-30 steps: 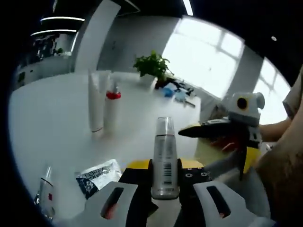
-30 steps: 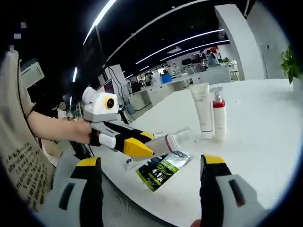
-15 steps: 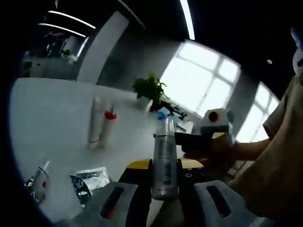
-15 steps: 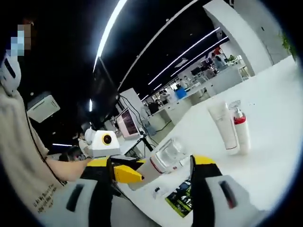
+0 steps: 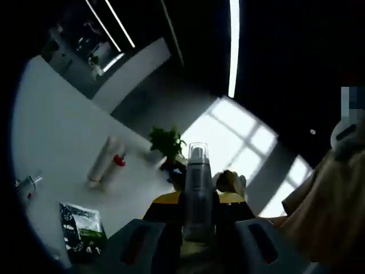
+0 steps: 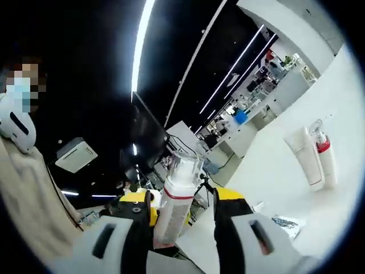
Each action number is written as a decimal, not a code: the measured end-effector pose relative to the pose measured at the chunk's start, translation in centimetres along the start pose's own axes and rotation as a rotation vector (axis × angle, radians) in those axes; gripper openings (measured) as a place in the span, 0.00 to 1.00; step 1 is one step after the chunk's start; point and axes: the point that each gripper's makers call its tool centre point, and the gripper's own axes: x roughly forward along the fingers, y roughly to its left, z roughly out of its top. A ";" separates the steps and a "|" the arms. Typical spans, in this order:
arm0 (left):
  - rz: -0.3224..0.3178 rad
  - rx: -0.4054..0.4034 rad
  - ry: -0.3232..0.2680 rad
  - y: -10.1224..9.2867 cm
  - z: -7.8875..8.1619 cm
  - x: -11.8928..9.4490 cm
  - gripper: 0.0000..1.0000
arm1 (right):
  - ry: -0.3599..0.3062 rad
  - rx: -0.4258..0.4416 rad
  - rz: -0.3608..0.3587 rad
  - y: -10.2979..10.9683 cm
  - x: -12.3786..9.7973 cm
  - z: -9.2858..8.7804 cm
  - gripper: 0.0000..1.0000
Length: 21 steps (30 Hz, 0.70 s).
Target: Arrange the skincare products in the storage area until every visible bottle or jar stands upright without overlapping.
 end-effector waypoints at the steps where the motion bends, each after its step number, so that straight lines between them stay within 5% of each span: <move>1: -0.004 -0.007 -0.007 -0.1 0.1 -0.1 0.16 | -0.001 0.001 0.005 0.1 0.2 0.0 0.42; 13: -0.051 -0.034 -0.043 -1.2 1.2 -0.1 0.16 | 0.038 0.043 0.088 1.9 1.8 -0.3 0.23; 18: -0.047 -0.001 -0.026 -1.3 1.0 -0.1 0.17 | 0.049 0.036 0.071 1.8 1.7 -0.4 0.22; 21: 0.012 0.062 -0.003 -0.4 0.6 0.0 0.18 | 0.063 0.016 0.011 0.9 1.5 -0.6 0.21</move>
